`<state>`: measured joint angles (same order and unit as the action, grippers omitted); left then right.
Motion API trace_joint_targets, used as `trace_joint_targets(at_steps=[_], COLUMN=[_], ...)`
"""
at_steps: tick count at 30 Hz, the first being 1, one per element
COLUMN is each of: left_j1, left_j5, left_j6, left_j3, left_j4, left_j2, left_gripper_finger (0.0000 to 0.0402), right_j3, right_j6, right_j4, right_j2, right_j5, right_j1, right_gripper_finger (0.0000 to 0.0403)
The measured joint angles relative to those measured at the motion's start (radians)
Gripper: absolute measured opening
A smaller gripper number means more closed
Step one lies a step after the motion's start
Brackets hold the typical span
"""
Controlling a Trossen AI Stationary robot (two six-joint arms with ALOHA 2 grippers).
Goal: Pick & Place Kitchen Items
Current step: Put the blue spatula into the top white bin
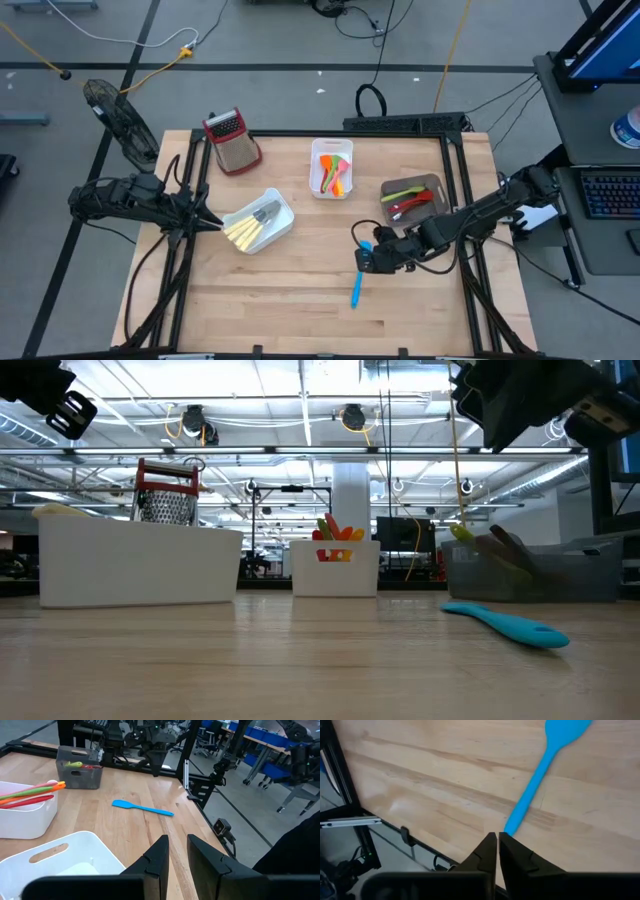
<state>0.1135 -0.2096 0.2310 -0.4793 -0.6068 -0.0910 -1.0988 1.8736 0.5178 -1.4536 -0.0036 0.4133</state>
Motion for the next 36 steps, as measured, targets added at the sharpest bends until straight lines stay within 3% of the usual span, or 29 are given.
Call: trace_joint_targets(at_steps=[20, 36], left_j1=[0.0, 0.0], left_j5=[0.0, 0.0], left_j6=[0.0, 0.0], left_j3=[0.0, 0.0], left_j4=[0.0, 0.0], left_j2=[0.0, 0.0], left_gripper_finger=[0.0069, 0.0069], right_j3=[0.007, 0.007], right_j6=[-0.016, -0.066], right_j4=[0.008, -0.157], right_j2=[0.0, 0.0], right_j5=[0.005, -0.035], right_j1=[-0.002, -0.001], right_gripper_finger=[0.0169, 0.017])
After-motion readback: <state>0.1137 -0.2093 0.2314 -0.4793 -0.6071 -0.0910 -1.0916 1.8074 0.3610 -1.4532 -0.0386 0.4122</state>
